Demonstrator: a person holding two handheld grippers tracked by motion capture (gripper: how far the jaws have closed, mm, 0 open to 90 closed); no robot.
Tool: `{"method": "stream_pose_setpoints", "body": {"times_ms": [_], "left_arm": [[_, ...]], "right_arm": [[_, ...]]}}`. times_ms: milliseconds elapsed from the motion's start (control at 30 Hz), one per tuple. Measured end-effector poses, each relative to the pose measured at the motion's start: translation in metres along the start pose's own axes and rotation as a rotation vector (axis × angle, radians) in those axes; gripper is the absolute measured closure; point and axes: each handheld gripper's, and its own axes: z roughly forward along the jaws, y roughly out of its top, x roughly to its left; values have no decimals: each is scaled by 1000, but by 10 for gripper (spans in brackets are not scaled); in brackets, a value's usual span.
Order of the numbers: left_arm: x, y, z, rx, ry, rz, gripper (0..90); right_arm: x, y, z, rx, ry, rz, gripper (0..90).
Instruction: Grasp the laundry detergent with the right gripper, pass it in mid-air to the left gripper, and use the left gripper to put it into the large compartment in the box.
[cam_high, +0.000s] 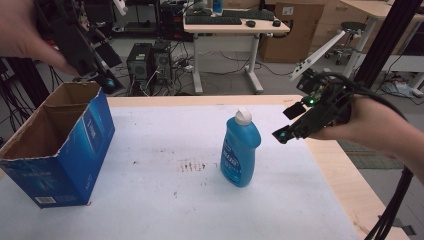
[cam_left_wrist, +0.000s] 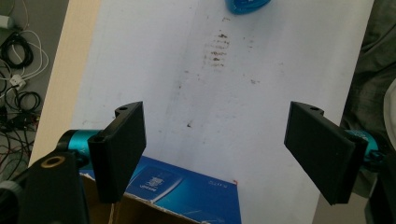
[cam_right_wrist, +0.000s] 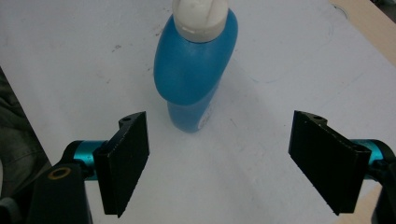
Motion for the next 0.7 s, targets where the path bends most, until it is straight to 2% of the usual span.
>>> {"method": "stream_pose_setpoints", "body": {"times_ms": [33, 100, 167, 267, 633, 700], "left_arm": [[0, 0, 0, 0, 1, -1, 210], [0, 0, 0, 1, 1, 5, 210], [0, 1, 1, 1, 2, 6, 210], [0, 0, 1, 1, 1, 4, 210], [-1, 2, 3, 4, -4, 0, 210], [0, 3, 4, 8, -4, 7, 210]], "right_arm": [[3, -2, 7, -6, -4, 3, 196], [4, -2, 11, -12, -3, 10, 196], [8, -3, 20, -22, 20, 17, 196], [10, -4, 27, -27, 21, 26, 196], [18, -4, 48, -13, -33, 27, 196], [19, -4, 52, -15, -36, 44, 196]]}}
